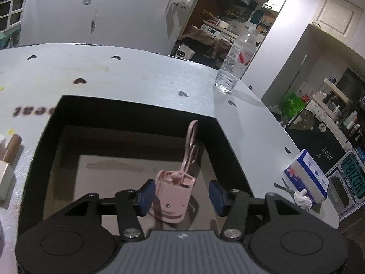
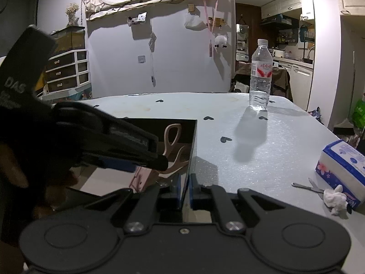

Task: Organize rigid objects
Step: 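Carry the pink scissors into the black box and open the left tool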

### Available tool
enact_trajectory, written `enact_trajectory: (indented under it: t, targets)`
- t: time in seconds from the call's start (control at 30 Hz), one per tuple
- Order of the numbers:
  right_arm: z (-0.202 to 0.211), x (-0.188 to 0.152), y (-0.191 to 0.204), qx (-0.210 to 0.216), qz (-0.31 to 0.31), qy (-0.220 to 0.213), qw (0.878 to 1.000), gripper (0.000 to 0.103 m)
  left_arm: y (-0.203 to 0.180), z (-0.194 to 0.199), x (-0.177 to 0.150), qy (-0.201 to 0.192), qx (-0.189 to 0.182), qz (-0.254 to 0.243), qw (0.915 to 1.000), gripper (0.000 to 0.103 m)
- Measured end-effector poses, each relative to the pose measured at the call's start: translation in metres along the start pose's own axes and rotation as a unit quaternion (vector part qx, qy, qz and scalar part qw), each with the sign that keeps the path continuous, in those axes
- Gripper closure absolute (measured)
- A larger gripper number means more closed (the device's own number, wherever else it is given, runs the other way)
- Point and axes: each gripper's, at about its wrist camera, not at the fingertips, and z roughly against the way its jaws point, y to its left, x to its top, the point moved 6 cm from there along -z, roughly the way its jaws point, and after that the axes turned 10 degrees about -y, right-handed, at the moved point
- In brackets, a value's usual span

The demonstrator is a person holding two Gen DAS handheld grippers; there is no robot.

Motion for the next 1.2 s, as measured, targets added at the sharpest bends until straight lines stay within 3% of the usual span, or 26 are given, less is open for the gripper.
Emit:
enact_trajectory:
  t: [0.17, 0.27, 0.4, 0.47, 0.63, 0.77, 1.03, 1.2]
  targets:
    - [0.000, 0.000, 0.001, 0.000, -0.002, 0.000, 1.000, 0.095, 0.003, 0.005, -0.003, 0.004, -0.009, -0.001, 1.0000, 0.042]
    - [0.000, 0.000, 0.001, -0.002, 0.000, 0.000, 1.000, 0.095, 0.002, -0.002, -0.005, 0.021, -0.020, 0.001, 0.9996, 0.042]
    - [0.000, 0.000, 0.002, -0.003, 0.001, 0.001, 1.000, 0.095, -0.005, -0.007, -0.013, 0.044, -0.062, 0.016, 0.9970, 0.045]
    - [0.000, 0.001, 0.002, -0.004, 0.003, 0.001, 1.000, 0.096, -0.009, -0.006, -0.014, 0.043, -0.074, 0.015, 0.9962, 0.054]
    - [0.000, 0.001, 0.003, -0.005, 0.006, 0.002, 1.000, 0.096, -0.006, -0.004, -0.015, 0.041, -0.089, 0.035, 0.9946, 0.057]
    - [0.000, 0.001, 0.003, -0.005, 0.006, 0.003, 1.000, 0.096, -0.003, 0.007, -0.011, 0.020, -0.092, 0.034, 0.9949, 0.057]
    - [0.000, 0.001, 0.002, -0.004, -0.002, 0.003, 1.000, 0.096, -0.005, 0.045, 0.000, -0.034, -0.072, -0.015, 0.9967, 0.054]
    - [-0.001, 0.001, 0.001, -0.005, -0.009, 0.003, 1.000, 0.096, 0.002, 0.076, 0.000, -0.076, -0.045, -0.046, 0.9950, 0.035]
